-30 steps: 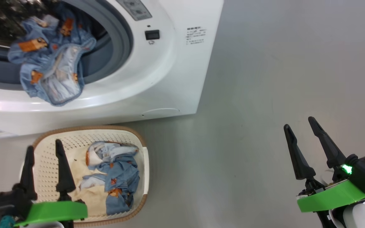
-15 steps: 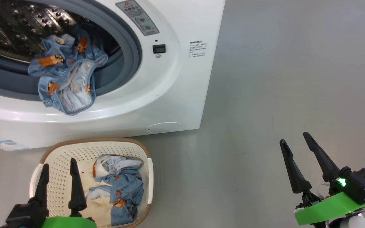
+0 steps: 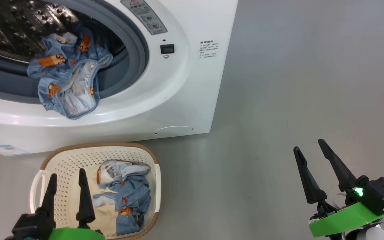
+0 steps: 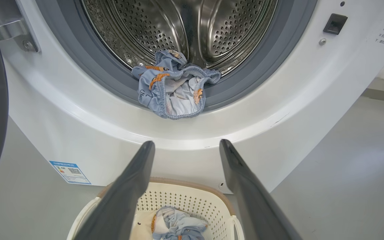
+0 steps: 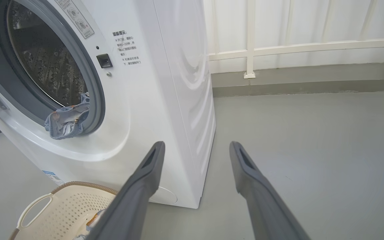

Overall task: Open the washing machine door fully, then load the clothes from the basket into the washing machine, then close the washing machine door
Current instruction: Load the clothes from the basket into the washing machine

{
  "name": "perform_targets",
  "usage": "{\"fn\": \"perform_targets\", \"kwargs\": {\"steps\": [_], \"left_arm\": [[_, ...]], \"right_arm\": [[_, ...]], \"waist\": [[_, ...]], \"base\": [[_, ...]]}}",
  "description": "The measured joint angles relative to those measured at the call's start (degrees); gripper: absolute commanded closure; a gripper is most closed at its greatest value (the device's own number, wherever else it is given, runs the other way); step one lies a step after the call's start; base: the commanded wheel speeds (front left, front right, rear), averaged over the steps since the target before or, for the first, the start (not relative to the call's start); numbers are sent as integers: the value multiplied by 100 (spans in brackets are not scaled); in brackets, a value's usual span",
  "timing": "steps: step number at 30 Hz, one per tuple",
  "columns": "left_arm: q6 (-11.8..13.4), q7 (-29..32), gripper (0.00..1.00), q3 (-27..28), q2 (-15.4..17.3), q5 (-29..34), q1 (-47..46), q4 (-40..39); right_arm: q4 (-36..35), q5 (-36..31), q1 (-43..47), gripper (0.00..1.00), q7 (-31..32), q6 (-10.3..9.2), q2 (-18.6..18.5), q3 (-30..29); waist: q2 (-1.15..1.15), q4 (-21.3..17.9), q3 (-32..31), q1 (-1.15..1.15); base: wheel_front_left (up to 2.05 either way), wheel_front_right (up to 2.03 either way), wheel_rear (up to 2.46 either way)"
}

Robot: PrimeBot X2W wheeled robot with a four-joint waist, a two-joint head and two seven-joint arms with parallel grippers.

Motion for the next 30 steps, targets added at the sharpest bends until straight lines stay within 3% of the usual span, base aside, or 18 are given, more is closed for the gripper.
{"fn": "perform_targets", "kwargs": {"steps": [10,20,30], "left_arm": [[5,127,0,62,74,-60,-360,151],[-96,394,0,159,235,-241,-1406,589],[-325,936,0,368,780,-393,-2527,1031]], "right_arm": [[-32,1,-15,0,0,0,16,9],[-101,2,-175,0,0,0,13,19],[-107,57,-404,0,0,0,81,96]], "waist": [[0,-40,176,0],[0,-85,543,0],[0,-361,907,1]], "base": [[0,0,0],[0,0,0],[0,0,0]]}}
